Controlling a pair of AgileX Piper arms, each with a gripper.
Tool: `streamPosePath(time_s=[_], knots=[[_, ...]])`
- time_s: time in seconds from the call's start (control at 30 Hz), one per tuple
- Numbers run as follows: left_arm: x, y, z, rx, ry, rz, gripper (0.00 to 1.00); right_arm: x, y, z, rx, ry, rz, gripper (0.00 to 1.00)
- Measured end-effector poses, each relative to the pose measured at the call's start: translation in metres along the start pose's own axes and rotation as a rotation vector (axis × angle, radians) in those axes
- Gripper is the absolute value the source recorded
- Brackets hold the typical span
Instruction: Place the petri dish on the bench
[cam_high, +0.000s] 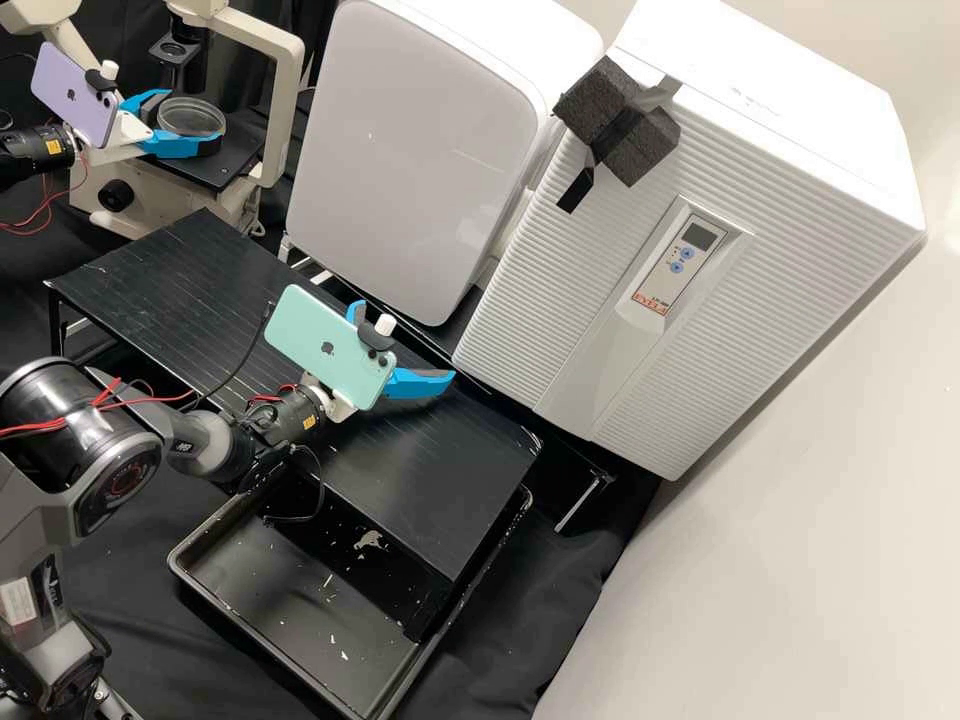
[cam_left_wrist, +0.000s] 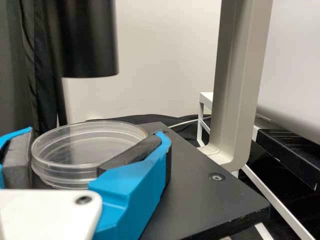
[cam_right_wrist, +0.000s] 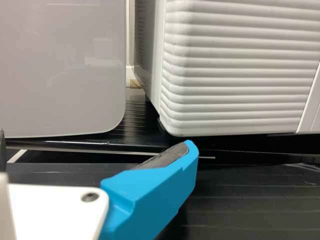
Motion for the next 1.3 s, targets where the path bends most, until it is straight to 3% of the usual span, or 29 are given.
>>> streamPosePath(time_s=[0.43,0.7,0.93,1.13,1.3], knots=[[-0.002,-0.001,0.002,-0.021,-0.025,0.003,0.0,0.0,0.0,0.0,0.0,0.0,0.0,1.0],[-0.023,0.003,0.005,-0.029,-0.086,-0.027,0.0,0.0,0.0,0.0,0.0,0.0,0.0,1.0],[-0.047,0.012,0.012,-0.032,-0.141,-0.062,0.0,0.0,0.0,0.0,0.0,0.0,0.0,1.0],[-0.057,0.025,0.013,-0.049,-0.149,-0.032,0.0,0.0,0.0,0.0,0.0,0.0,0.0,1.0],[-0.059,0.029,0.01,-0.063,-0.14,-0.023,0.0,0.0,0.0,0.0,0.0,0.0,0.0,1.0]])
